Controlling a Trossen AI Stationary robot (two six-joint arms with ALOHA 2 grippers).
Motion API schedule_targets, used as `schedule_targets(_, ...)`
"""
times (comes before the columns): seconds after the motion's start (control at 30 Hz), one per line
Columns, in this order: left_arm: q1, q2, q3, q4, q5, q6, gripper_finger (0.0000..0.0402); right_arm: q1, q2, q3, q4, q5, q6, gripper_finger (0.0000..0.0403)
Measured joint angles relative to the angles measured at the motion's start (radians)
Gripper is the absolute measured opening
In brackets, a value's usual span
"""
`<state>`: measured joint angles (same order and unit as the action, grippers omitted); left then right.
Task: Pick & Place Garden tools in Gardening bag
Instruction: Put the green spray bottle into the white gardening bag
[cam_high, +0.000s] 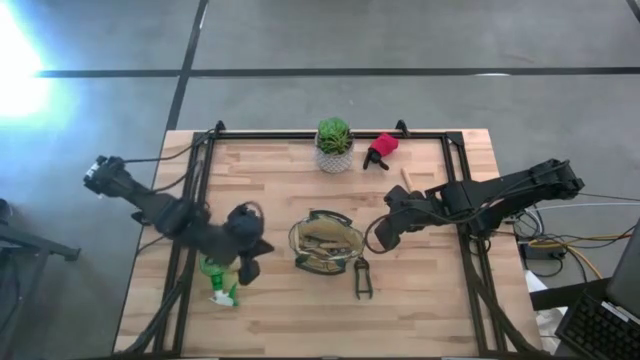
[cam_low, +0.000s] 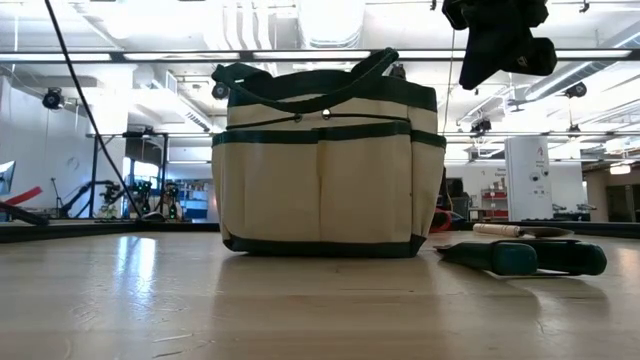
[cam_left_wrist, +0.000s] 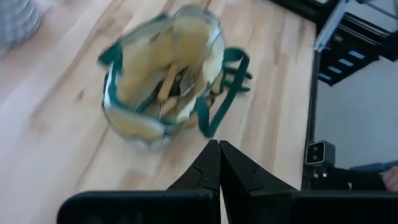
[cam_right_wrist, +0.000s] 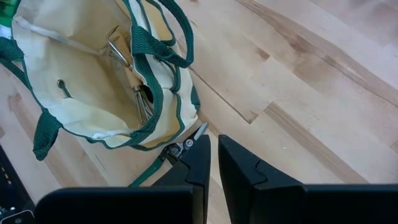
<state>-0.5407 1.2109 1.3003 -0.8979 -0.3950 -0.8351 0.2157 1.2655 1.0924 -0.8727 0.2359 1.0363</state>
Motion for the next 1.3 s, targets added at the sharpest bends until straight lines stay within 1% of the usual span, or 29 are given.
schedule_targets(0.13,-0.132,0.012,0.000,-0.110,-0.121,-0.278,0.0003,0.000,0.000,0.000,0.000,0.000,0.000,0.0027)
schedule_targets(0.33,-0.357,0.052,0.000,-0.280,-0.288,-0.759,0.0003,0.000,0.000,0.000,0.000,0.000,0.000,0.0027)
schedule_targets(0.43,-0.429,0.083,0.000,-0.327,-0.324,-0.943,0.0003,0.000,0.000,0.000,0.000,0.000,0.000,0.0027)
schedule_targets(0.53,-0.471,0.119,0.000,-0.365,-0.324,-1.079,0.0003,0.000,0.000,0.000,0.000,0.000,0.000,0.0027)
schedule_targets(0.6,-0.482,0.145,0.000,-0.385,-0.290,-1.143,0.0003,0.000,0.000,0.000,0.000,0.000,0.000,0.0027)
schedule_targets(0.63,-0.484,0.157,0.000,-0.393,-0.257,-1.171,0.0003,0.000,0.000,0.000,0.000,0.000,0.000,0.0027)
schedule_targets(0.83,-0.485,0.228,0.000,-0.503,0.049,-1.350,0.0003,0.000,0.000,0.000,0.000,0.000,0.000,0.0027)
schedule_targets(0.93,-0.487,0.262,0.000,-0.543,0.161,-1.422,0.0003,0.000,0.000,0.000,0.000,0.000,0.000,0.0027)
schedule_targets(1.1,-0.490,0.317,0.000,-0.538,0.204,-1.507,0.0003,0.000,0.000,0.000,0.000,0.000,0.000,0.0027)
schedule_targets(1.2,-0.487,0.340,0.000,-0.532,0.251,-1.522,0.0003,0.000,0.000,0.000,0.000,0.000,0.000,0.0027)
schedule_targets(1.3,-0.475,0.362,0.000,-0.527,0.263,-1.523,0.0003,0.000,0.000,0.000,0.000,0.000,0.000,0.0027)
